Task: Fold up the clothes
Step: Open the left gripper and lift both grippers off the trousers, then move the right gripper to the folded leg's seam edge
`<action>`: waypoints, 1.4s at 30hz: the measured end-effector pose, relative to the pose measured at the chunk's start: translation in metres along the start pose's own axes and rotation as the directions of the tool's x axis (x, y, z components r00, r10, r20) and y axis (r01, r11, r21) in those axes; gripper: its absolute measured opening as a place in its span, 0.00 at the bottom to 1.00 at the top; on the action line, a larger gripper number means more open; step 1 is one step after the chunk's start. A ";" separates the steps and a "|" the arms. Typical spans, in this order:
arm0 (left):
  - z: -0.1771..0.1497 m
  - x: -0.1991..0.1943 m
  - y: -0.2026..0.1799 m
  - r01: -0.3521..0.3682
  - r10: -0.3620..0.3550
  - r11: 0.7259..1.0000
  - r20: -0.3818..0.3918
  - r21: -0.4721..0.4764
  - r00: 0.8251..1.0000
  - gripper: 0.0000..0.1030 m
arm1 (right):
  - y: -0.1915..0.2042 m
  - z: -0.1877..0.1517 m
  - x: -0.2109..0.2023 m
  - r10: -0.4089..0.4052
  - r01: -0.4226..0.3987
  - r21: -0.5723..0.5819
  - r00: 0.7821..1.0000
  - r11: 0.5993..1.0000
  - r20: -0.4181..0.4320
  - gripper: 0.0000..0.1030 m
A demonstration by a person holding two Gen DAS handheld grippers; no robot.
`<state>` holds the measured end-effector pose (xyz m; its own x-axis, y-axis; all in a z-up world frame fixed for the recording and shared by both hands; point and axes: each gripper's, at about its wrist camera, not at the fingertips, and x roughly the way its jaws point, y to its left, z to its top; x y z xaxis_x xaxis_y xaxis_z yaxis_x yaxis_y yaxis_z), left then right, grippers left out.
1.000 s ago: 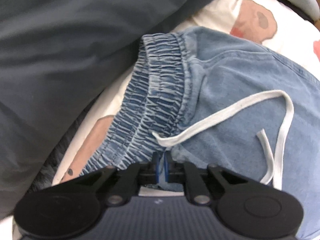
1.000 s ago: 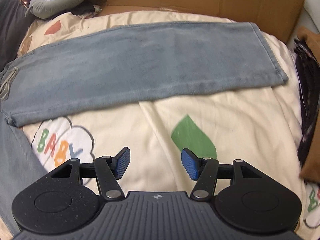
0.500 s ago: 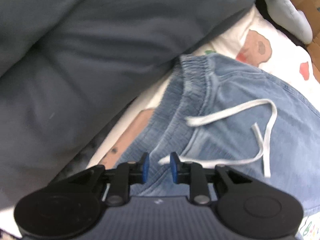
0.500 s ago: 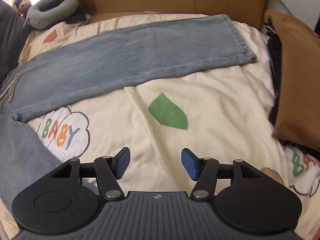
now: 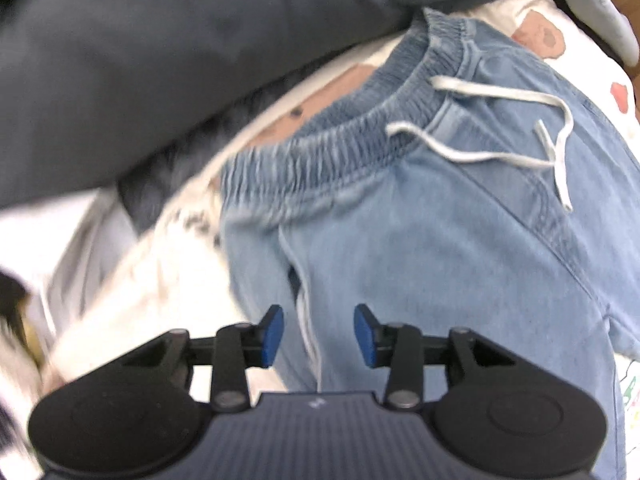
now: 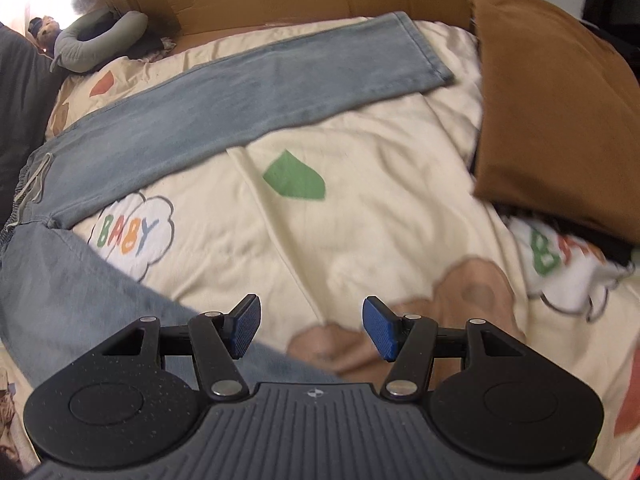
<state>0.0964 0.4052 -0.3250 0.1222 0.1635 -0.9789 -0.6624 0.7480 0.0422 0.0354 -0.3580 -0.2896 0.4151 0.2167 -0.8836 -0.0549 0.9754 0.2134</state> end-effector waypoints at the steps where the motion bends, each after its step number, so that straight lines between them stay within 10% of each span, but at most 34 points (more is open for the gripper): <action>1: -0.004 0.000 0.001 0.002 -0.002 1.000 -0.003 -0.016 1.000 0.40 | -0.004 -0.005 -0.004 -0.001 0.001 0.008 1.000 1.000 -0.005 0.61; 24: -0.038 0.045 0.015 -0.100 0.093 0.990 -0.075 -0.100 0.993 0.40 | -0.030 -0.045 -0.038 -0.043 0.048 0.051 0.995 0.998 -0.093 0.61; 42: -0.112 0.027 0.057 0.141 -0.135 0.893 0.044 -0.427 0.990 0.33 | -0.020 -0.061 -0.033 -0.022 0.025 0.022 0.988 0.999 -0.150 0.61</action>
<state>-0.0212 0.3803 -0.3709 0.2433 0.0895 -0.9658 -0.8901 0.4162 -0.1856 -0.0331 -0.3818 -0.2898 0.2753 0.1990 -0.9405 -0.0248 0.9795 0.1999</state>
